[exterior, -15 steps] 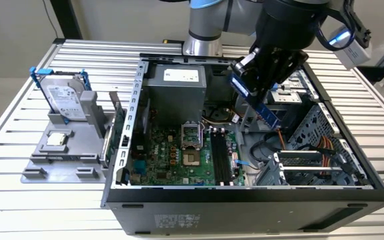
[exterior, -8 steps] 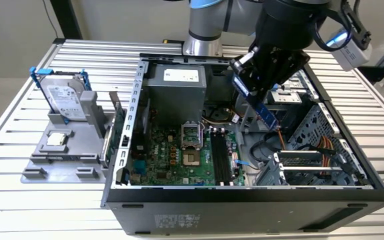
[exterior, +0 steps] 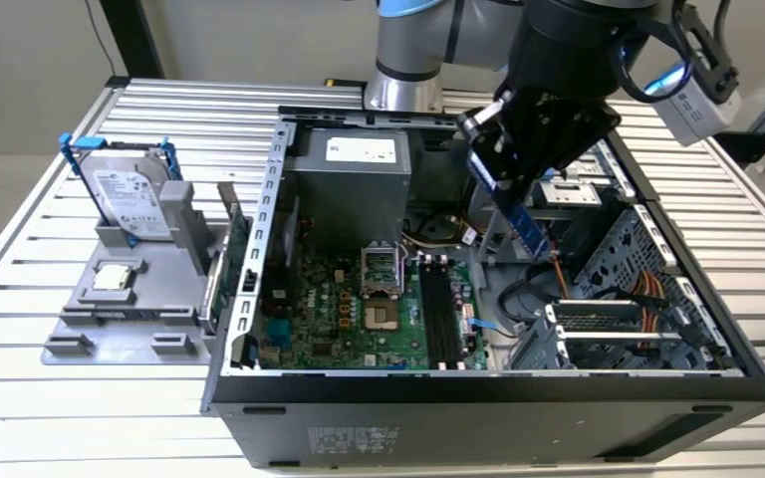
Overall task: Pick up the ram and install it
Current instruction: 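Insert the ram into the slot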
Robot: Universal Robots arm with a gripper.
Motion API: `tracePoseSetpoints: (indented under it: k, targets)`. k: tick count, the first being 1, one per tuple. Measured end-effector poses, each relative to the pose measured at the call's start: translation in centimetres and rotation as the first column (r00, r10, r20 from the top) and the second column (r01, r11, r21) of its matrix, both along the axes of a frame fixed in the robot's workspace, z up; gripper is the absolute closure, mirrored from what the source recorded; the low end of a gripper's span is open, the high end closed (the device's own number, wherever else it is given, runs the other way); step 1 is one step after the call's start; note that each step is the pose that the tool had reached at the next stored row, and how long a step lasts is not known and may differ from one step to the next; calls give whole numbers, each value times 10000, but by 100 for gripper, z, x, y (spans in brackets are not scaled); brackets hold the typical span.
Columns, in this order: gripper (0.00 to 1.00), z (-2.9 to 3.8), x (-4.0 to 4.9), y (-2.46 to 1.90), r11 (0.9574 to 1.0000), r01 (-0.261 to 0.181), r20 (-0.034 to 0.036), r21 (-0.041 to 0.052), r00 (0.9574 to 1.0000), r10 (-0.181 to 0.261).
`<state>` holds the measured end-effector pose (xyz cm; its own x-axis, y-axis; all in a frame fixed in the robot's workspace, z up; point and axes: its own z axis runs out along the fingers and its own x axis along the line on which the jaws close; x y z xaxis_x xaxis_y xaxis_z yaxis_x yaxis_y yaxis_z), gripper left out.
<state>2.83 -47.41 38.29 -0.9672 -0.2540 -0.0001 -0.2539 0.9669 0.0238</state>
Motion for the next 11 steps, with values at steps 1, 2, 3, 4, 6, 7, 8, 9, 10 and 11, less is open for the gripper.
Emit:
tracePoseSetpoints:
  k: [1,2,3,4,6,7,8,9,10,11]
  targets:
    - [100,0,0,0,10000,93,0,1,10000,-93]
    - [100,0,0,0,9998,187,0,2,9998,-187]
    - [100,0,0,0,9996,274,0,3,9996,-274]
    - [100,0,0,0,9993,378,0,4,9993,-378]
    - [100,0,0,0,9984,562,0,6,9984,-562]
    - [100,0,0,0,9979,654,0,6,9979,-654]
    - [100,0,0,0,9972,750,0,8,9972,-750]
    - [100,0,0,0,9964,847,0,8,9964,-847]
    - [100,0,0,0,9956,941,0,10,9956,-941]
    - [100,0,0,0,9947,1030,-1,11,9947,-1030]
